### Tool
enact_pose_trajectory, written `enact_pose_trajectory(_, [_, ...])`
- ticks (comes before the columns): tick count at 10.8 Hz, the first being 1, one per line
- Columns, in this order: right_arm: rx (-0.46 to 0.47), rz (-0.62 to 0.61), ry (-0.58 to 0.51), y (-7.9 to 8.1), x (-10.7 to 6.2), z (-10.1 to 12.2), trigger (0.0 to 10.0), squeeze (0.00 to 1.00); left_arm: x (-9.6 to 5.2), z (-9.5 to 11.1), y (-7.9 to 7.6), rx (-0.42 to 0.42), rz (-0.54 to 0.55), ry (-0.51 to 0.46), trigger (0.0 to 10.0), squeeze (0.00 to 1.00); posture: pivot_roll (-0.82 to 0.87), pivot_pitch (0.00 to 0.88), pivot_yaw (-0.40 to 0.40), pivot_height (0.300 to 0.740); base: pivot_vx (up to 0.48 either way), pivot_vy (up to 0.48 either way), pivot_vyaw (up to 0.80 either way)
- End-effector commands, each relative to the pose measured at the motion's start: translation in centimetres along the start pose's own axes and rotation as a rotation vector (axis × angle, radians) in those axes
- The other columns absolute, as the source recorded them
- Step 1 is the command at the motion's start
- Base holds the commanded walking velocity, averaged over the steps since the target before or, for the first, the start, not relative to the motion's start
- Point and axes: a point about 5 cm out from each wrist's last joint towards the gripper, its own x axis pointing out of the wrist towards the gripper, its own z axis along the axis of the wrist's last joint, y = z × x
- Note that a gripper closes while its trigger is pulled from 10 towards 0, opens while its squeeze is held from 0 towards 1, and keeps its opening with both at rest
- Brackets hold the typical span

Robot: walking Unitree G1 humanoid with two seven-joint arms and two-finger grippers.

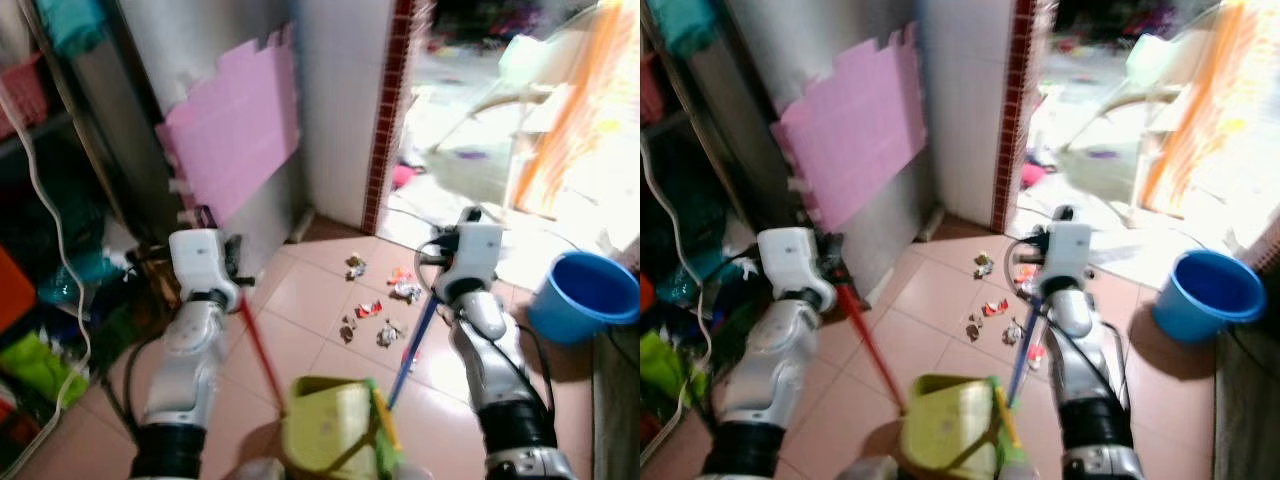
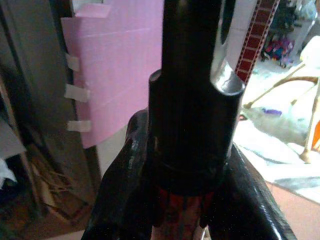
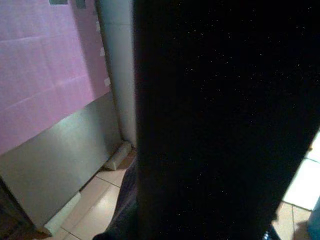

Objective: Sweep floor

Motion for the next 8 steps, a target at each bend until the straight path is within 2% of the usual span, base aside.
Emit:
enact_pose_trajectory(1, [0.001, -0.011, 0.022, -0.4, -0.1, -0.4, 10.0, 0.00, 0.3, 1.0, -0.5, -0.001, -0.019, -0.039, 10.0, 0.00, -0.02, 0.000, 0.073, 0.740, 0.000, 0.480, 0.00])
enact_pose_trajectory(4, [-0.002, -0.023, 0.019, -0.5, -0.2, -0.4, 10.0, 0.00, 0.2, 0.6, -0.7, -0.001, -0.038, -0.014, 10.0, 0.00, -0.03, 0.000, 0.079, 0.740, 0.000, 0.480, 0.00])
enact_pose_trajectory(5, [-0.002, -0.038, 0.018, -0.7, -0.7, -0.4, 10.0, 0.00, -0.2, 0.5, -0.7, 0.012, -0.045, -0.015, 10.0, 0.00, -0.03, 0.000, 0.084, 0.740, 0.000, 0.480, 0.00])
enact_pose_trajectory(7, [0.003, -0.065, 0.018, -0.6, -2.7, -0.6, 10.0, 0.00, -1.4, 0.5, -0.1, 0.031, -0.051, -0.006, 10.0, 0.00, -0.03, 0.027, 0.110, 0.740, 0.000, 0.480, 0.00])
enact_pose_trajectory(8, [-0.007, -0.073, 0.013, -0.4, -3.9, -0.7, 10.0, 0.00, -2.1, 0.4, 0.1, 0.075, -0.087, -0.015, 10.0, 0.00, -0.03, 0.034, 0.121, 0.740, 0.000, 0.000, 0.00])
